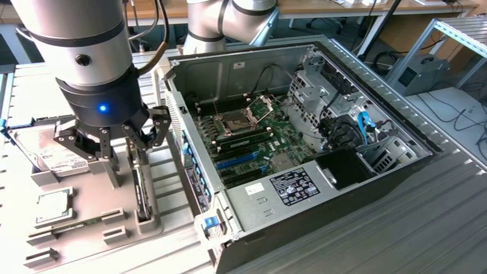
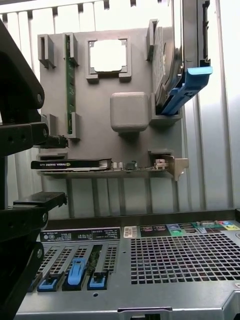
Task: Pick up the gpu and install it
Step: 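Pick up the gpu and move the gpu toward the slot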
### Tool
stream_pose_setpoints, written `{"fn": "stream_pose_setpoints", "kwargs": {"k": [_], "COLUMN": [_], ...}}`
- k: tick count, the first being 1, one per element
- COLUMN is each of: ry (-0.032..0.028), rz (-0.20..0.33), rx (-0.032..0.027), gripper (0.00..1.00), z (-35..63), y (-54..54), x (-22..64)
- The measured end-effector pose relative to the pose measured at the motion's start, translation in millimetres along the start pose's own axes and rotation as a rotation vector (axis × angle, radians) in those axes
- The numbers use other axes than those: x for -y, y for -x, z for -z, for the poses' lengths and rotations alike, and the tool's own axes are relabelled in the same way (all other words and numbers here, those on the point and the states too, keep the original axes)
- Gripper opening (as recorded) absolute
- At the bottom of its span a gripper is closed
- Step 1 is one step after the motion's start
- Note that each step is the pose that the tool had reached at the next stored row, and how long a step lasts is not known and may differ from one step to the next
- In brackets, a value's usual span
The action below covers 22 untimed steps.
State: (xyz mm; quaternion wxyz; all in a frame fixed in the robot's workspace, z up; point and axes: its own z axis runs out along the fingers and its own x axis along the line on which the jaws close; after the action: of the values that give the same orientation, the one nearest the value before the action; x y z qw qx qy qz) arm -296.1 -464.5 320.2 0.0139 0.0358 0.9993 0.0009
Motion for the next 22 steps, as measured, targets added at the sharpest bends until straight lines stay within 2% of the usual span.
{"fn": "stream_pose_setpoints", "kwargs": {"k": [10,22], "ry": [-0.0026,-0.0064], "rz": [0.014,0.014], "rx": [0.0001,0.0004], "gripper": [0.48,0.48], "z": [-8.3,-22.1], "y": [-0.6,-1.8], "x": [-4.8,-15.3]}}
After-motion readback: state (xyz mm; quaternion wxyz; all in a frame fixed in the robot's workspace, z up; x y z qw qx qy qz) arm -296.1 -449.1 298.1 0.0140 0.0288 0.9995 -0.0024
